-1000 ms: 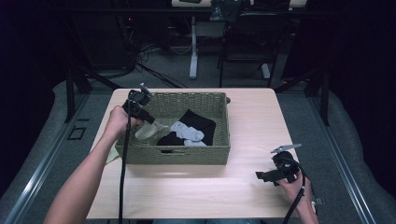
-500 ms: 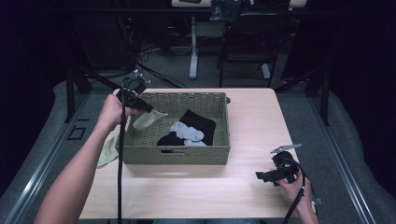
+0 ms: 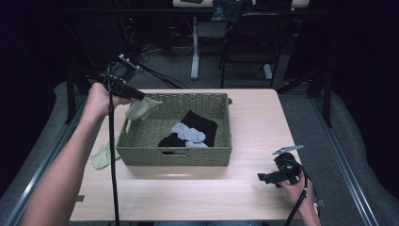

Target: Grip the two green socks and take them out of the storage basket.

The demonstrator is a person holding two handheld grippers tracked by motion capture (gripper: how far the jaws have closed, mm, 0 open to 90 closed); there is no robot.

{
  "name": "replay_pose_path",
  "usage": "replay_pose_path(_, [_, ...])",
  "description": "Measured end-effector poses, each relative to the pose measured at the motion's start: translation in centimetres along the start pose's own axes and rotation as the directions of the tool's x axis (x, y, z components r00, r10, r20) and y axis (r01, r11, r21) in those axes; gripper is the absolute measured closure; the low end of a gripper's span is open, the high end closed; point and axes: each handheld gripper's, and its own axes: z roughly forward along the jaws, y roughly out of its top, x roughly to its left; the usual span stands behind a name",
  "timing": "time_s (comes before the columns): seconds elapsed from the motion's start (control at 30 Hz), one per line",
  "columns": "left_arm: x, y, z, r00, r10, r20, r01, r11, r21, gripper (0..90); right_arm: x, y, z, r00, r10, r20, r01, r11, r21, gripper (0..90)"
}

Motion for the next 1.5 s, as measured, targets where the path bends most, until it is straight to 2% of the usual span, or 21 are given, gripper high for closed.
replay_pose_path(0.17, [0.8,-0.4,-1.5,0.9994,-0.015,-0.031,0.014,0.9998,-0.017,87.9,0.1,0.0,0.1,0.9999,0.004,0.009,-0.004,1.0,-0.004,1.7])
replay_pose_path(0.33, [2.2,-1.4,-3.1,0.9971,-0.062,-0.045,0.06,0.9971,-0.048,87.8,0.1,0.0,0.1,1.0,0.001,-0.006,-0.001,1.0,0.001,1.7])
replay_pose_path(0.47, [3.4,-2.5,-4.0,0.9929,-0.094,-0.073,0.09,0.9943,-0.056,87.8,0.1,0.0,0.1,1.0,-0.001,-0.006,0.001,1.0,0.003,1.7])
replay_pose_path(0.57, [4.3,-3.3,-4.7,0.9877,-0.118,-0.103,0.113,0.9921,-0.055,87.8,0.1,0.0,0.2,1.0,0.001,-0.004,-0.001,1.0,0.003,1.7])
replay_pose_path(0.63, [4.8,-3.9,-4.9,0.9809,-0.131,-0.145,0.125,0.9911,-0.045,87.8,0.1,0.1,0.2,1.0,-0.001,-0.004,0.001,1.0,0.004,1.7])
replay_pose_path(0.7, [5.4,-4.5,-4.9,0.9725,-0.15,-0.178,0.146,0.9886,-0.037,87.8,0.2,0.1,0.2,1.0,-0.002,-0.006,0.002,1.0,0.002,1.7])
replay_pose_path(0.73, [6.1,-5.2,-4.8,0.9648,-0.167,-0.203,0.166,0.9858,-0.026,87.8,0.2,0.1,0.2,1.0,-0.003,-0.004,0.003,1.0,0.0,1.7])
replay_pose_path(0.8, [6.4,-5.6,-4.7,0.963,-0.178,-0.202,0.177,0.984,-0.025,87.8,0.2,0.1,0.2,1.0,-0.002,-0.007,0.002,1.0,-0.001,1.7])
replay_pose_path(0.9, [7.5,-6.8,-4.0,0.9537,-0.212,-0.213,0.213,0.9769,-0.02,87.8,0.1,0.1,0.2,1.0,-0.003,-0.005,0.003,1.0,0.004,1.7])
replay_pose_path(0.97, [7.9,-7.5,-3.3,0.9462,-0.216,-0.241,0.223,0.9749,-0.001,87.7,0.2,0.0,0.3,1.0,0.0,-0.003,0.0,1.0,0.002,1.7])
replay_pose_path(1.2, [9.1,-9.9,0.6,0.9365,-0.247,-0.249,0.269,0.9616,0.056,87.6,0.1,0.0,0.2,1.0,-0.001,-0.002,0.001,1.0,0.005,1.7])
replay_pose_path(1.27, [9.3,-10.5,1.9,0.934,-0.268,-0.236,0.29,0.9548,0.064,87.6,0.1,0.0,0.2,1.0,0.001,-0.002,-0.001,1.0,0.004,1.7])
replay_pose_path(1.37, [9.5,-11.5,3.9,0.933,-0.278,-0.229,0.304,0.9483,0.09,87.5,0.1,0.0,0.2,1.0,0.003,-0.005,-0.003,1.0,0.006,1.7])
replay_pose_path(1.4, [9.5,-11.8,4.5,0.93,-0.288,-0.229,0.315,0.9443,0.094,87.5,0.1,0.0,0.2,1.0,0.002,-0.006,-0.002,1.0,0.006,1.7])
replay_pose_path(1.43, [9.6,-12.1,5.2,0.9305,-0.286,-0.229,0.315,0.9437,0.102,87.5,0.1,0.0,0.1,1.0,0.002,-0.004,-0.002,1.0,0.006,1.7])
replay_pose_path(1.5, [9.7,-12.6,6.3,0.929,-0.302,-0.214,0.331,0.9368,0.114,87.4,0.1,0.0,0.1,1.0,0.002,-0.005,-0.002,1.0,0.005,1.7])
